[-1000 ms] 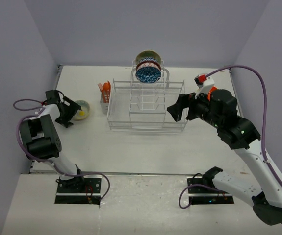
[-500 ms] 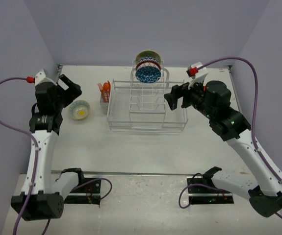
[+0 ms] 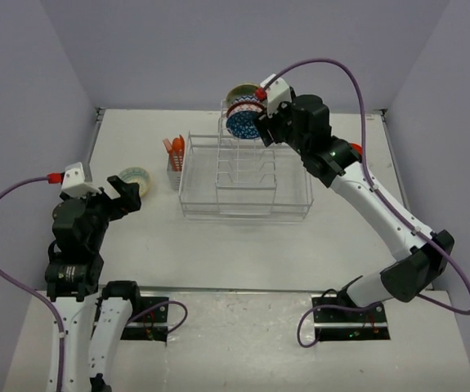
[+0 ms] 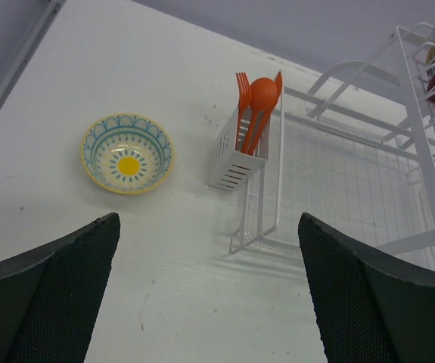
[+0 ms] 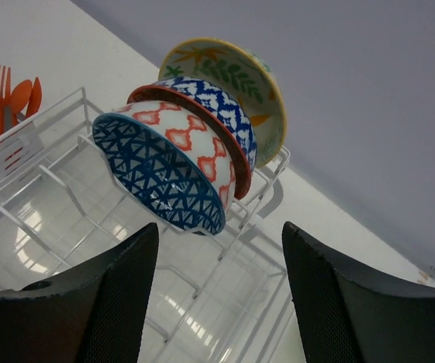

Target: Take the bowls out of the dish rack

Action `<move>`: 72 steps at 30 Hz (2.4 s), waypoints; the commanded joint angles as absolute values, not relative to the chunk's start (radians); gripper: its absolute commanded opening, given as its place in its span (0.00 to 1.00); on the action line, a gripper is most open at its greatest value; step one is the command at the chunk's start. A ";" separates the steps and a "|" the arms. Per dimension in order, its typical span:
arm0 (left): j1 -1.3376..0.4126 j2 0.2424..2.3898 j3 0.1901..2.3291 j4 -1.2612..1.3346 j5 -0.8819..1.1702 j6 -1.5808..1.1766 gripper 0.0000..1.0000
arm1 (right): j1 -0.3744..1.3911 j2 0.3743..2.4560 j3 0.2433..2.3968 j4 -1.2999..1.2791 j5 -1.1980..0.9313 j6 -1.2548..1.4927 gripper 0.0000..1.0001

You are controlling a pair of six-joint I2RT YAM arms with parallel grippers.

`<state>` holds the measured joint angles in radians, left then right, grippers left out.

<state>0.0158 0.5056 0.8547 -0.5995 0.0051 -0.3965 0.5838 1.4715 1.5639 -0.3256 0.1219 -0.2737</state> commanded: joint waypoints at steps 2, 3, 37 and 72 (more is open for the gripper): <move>0.012 0.509 0.810 -0.564 -0.063 -0.388 1.00 | 0.614 1.476 1.522 -0.143 0.178 -0.434 0.66; 0.011 0.528 0.813 -0.568 -0.051 -0.387 1.00 | 0.614 1.483 1.505 -0.118 0.195 -0.458 0.65; -0.057 0.561 0.798 -0.549 -0.026 -0.382 1.00 | 0.623 1.611 1.486 0.054 0.302 -0.479 0.06; -0.055 0.551 0.795 -0.546 -0.037 -0.383 1.00 | 0.629 1.516 1.525 0.029 0.322 -0.413 0.00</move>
<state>-0.0486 0.5564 0.8028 -0.5869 -0.0307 -0.3992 0.6216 1.5936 1.4551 -0.0250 0.3233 -0.4412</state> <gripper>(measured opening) 0.997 0.123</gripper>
